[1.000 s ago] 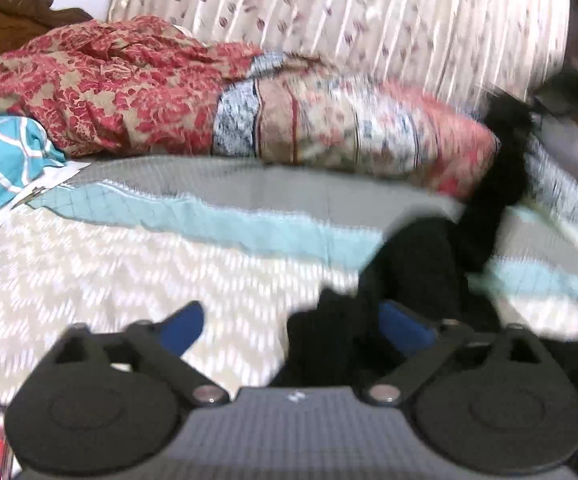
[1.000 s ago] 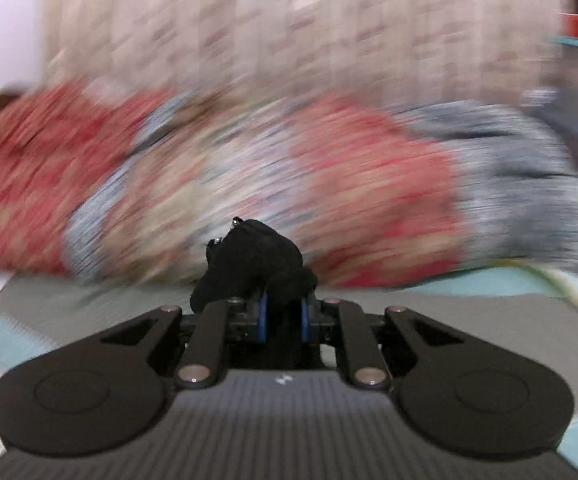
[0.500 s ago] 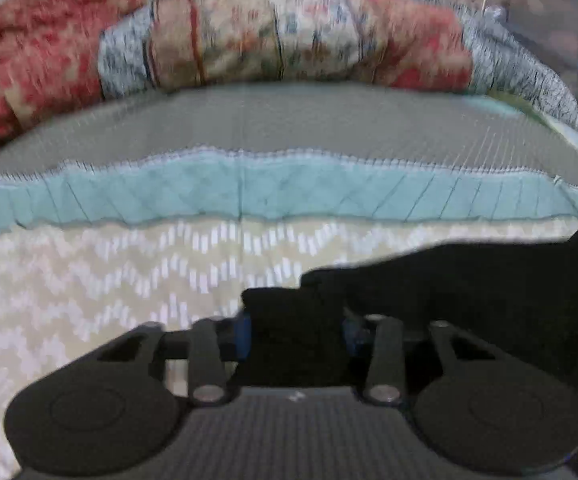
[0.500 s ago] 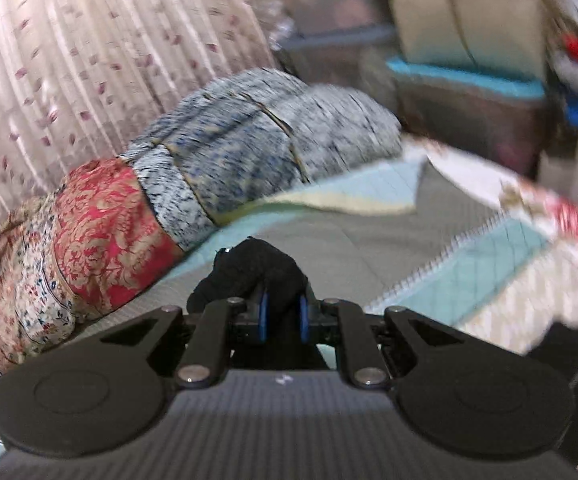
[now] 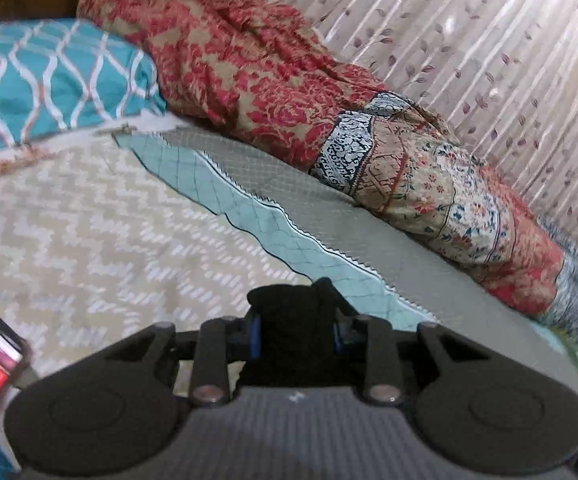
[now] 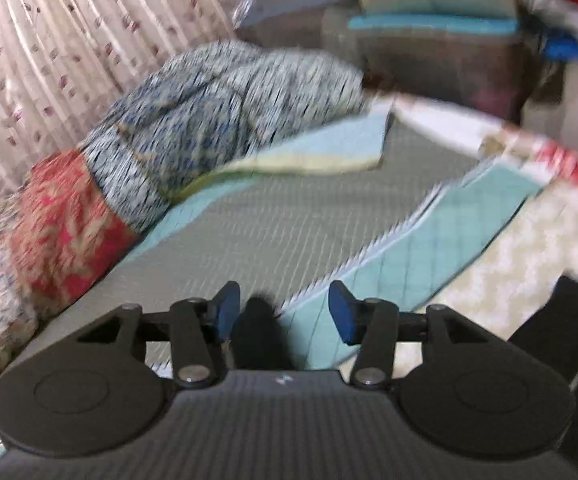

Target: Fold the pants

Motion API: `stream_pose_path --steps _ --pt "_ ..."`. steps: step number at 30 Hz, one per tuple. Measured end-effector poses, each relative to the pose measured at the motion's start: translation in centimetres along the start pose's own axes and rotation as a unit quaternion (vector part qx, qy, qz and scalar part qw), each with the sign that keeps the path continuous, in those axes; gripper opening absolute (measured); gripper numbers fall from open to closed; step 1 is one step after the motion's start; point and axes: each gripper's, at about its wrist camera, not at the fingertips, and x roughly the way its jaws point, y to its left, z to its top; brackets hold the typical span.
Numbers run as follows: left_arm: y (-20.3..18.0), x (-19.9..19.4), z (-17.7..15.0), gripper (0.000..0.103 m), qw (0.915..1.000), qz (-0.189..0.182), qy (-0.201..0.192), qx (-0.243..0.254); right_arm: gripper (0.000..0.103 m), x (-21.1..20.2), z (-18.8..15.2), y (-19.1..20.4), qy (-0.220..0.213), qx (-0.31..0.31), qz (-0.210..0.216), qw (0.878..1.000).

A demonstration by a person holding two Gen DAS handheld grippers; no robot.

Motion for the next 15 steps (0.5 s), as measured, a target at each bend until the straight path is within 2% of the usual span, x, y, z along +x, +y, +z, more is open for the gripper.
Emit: stream_pose_path --steps 2,4,8,12,14,15 --pt "-0.2 -0.7 -0.2 0.028 1.0 -0.003 0.0 0.003 0.052 0.8 -0.9 -0.8 0.029 0.011 0.022 0.999" --pt "-0.1 -1.1 -0.1 0.028 1.0 -0.005 0.002 -0.005 0.052 1.1 -1.9 -1.1 0.041 0.011 0.03 0.999" --pt "-0.1 -0.8 0.7 0.028 0.9998 -0.012 0.01 -0.011 0.053 1.9 -3.2 -0.6 0.043 0.014 0.015 0.999" --pt "-0.6 -1.2 0.6 0.028 0.9999 -0.012 0.007 0.003 0.054 3.3 -3.2 3.5 0.045 -0.061 0.034 0.997" --pt "-0.8 -1.3 0.3 0.028 0.9999 -0.011 0.007 0.007 0.061 4.8 -3.5 6.1 0.063 -0.106 0.034 0.992" --pt "-0.9 -1.3 0.2 0.028 0.9999 -0.01 0.008 0.009 0.069 6.0 -3.7 7.4 0.084 -0.121 0.029 0.989"
